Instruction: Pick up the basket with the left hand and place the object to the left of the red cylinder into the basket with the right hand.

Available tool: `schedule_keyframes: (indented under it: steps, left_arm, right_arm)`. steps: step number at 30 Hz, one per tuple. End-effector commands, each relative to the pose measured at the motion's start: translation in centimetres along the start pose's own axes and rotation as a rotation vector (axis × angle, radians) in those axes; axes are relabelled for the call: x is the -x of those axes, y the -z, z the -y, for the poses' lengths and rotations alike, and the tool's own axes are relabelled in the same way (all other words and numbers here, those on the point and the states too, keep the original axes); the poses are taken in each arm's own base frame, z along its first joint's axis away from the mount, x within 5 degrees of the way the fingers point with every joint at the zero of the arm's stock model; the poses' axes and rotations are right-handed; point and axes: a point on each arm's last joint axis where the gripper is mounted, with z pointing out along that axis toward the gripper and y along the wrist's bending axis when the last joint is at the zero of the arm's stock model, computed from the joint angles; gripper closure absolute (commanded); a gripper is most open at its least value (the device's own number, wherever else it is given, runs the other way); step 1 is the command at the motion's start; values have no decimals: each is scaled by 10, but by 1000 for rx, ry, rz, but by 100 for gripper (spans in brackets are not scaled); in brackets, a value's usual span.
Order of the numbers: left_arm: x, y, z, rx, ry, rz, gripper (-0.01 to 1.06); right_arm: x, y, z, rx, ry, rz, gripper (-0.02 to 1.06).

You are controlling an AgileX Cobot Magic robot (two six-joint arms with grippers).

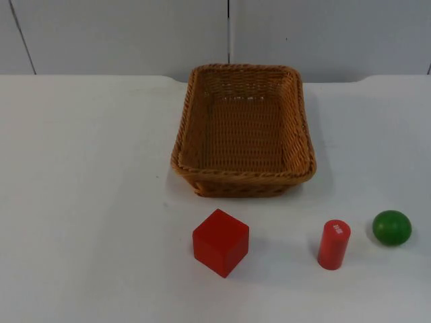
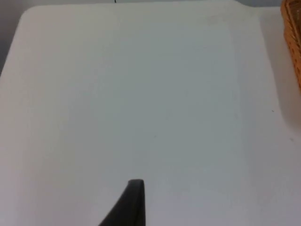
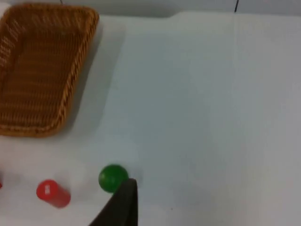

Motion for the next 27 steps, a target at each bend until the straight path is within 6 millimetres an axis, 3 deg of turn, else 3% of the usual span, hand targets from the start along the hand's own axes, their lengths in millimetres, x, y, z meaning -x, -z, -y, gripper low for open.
schedule_keyframes:
  steps: [1, 6, 11, 19, 27]
  left_arm:
    - [6, -9, 1, -16, 20, -8, 0]
    - [9, -44, 3, -32, 36, -146, 0]
    - [9, -63, 4, -45, 56, -225, 0]
    - [9, -66, 6, -63, 57, -232, 0]
    - [10, -73, 19, -216, 22, -247, 0]
  right_arm:
    - [5, -12, 1, -4, 4, -26, -1]
    - [6, -48, 1, -2, 3, -165, -1]
    - [5, -58, 1, -1, 3, -207, -1]
    - [4, -59, 1, -1, 3, -207, -1]
    - [4, -59, 1, 2, -1, -207, -1]
